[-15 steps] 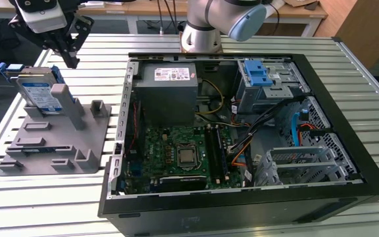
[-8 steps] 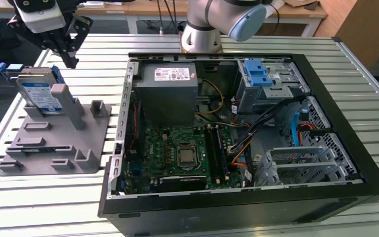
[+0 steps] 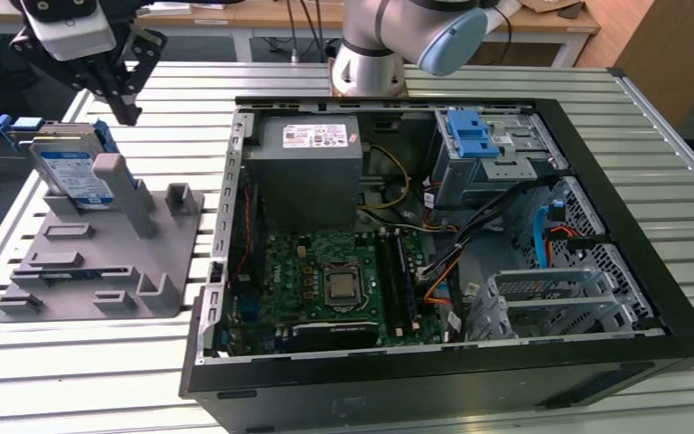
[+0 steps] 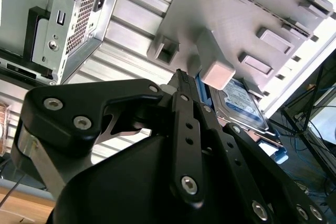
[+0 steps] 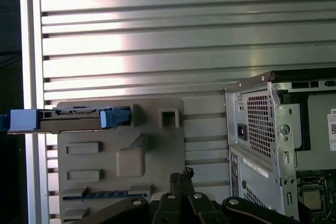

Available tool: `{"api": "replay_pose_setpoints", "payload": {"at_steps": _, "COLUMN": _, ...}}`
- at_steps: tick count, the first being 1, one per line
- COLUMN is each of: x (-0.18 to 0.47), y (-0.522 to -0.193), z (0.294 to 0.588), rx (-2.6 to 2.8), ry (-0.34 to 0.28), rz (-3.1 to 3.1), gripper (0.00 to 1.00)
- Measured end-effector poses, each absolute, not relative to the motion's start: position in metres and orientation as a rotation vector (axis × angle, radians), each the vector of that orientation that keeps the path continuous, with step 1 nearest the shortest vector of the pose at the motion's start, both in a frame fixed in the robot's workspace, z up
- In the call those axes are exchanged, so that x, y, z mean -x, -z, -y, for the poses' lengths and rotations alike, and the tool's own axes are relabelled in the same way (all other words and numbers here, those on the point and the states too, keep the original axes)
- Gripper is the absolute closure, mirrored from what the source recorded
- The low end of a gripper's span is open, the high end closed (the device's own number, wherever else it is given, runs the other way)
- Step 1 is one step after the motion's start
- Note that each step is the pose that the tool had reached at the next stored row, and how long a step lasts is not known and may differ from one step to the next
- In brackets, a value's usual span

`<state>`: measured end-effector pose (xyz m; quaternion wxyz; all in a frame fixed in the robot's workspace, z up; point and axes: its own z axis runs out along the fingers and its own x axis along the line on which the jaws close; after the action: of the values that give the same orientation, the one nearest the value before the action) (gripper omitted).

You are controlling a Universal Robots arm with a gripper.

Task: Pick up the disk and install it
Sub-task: 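Reach for the disk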

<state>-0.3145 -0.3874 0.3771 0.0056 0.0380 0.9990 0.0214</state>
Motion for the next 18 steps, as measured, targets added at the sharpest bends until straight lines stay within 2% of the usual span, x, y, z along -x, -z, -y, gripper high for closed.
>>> {"api": "replay_pose_setpoints", "payload": {"at_steps": 18, "x": 0.326, "y": -0.377, "z": 0.387, "rx": -0.119, "ry": -0.067, "rz": -3.127, "gripper": 0.89}}
